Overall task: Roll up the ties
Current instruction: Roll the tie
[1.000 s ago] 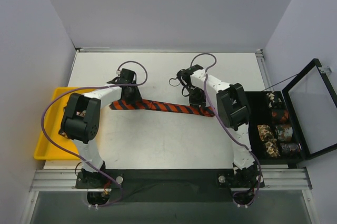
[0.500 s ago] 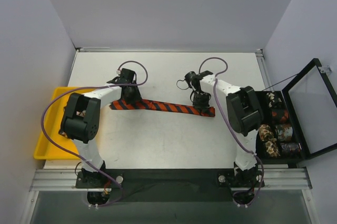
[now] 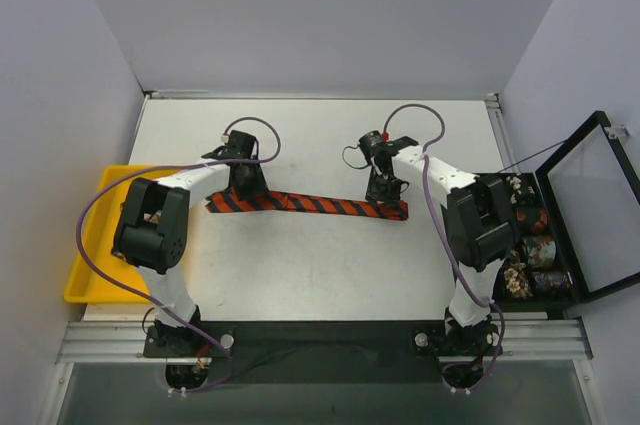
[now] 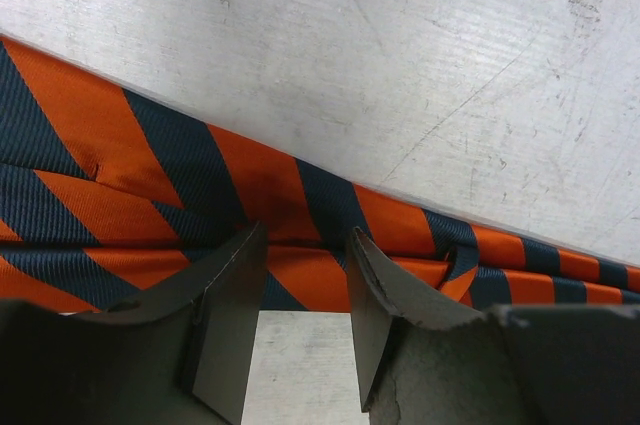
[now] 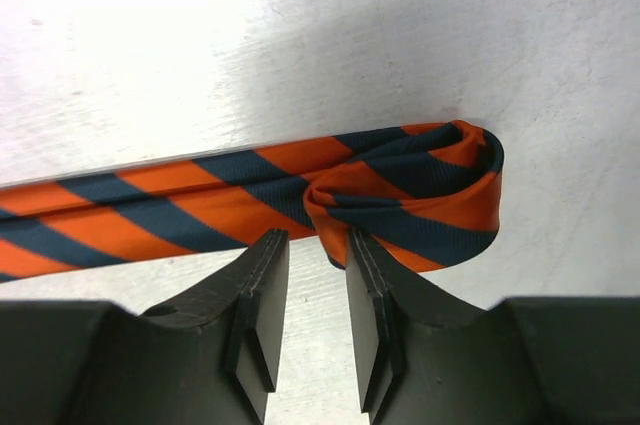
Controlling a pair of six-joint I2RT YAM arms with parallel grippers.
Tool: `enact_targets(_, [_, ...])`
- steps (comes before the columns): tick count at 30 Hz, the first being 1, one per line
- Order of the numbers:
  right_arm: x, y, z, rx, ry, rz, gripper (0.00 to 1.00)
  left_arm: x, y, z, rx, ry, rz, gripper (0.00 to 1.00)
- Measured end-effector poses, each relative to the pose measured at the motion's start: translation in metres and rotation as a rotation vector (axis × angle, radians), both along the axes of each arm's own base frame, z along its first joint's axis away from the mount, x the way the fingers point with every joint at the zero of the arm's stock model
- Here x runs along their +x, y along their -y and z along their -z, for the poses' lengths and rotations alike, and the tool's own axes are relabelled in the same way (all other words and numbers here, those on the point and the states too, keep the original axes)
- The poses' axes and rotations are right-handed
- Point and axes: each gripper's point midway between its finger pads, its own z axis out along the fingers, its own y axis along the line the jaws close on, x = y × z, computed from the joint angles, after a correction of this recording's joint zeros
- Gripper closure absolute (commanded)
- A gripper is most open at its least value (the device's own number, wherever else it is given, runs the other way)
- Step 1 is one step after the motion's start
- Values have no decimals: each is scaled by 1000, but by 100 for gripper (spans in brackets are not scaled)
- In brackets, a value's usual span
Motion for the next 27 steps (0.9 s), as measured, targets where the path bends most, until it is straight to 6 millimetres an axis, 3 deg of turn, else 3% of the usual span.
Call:
enact_targets(9, [12, -2, -36, 31, 101, -28, 67, -5, -1, -1, 8, -13, 8, 52])
enact_targets(12, [15, 2, -55, 27, 156, -37, 70, -5, -2, -3, 10, -13, 10, 51])
enact_targets(14, [16, 6, -69, 26, 198, -38, 81, -6, -2, -4, 10, -12, 13, 52])
enact_targets(17, [13, 17, -83, 23, 242, -29, 85, -6, -2, -7, 13, -13, 16, 51])
enact_targets(20, [6, 32, -79, 4, 233, -8, 88, -4, -1, -11, 15, -9, 20, 51])
enact_targets(27, [-15, 54, -39, -31, 130, 20, 89, 6, 6, -29, 21, 21, 49, 51])
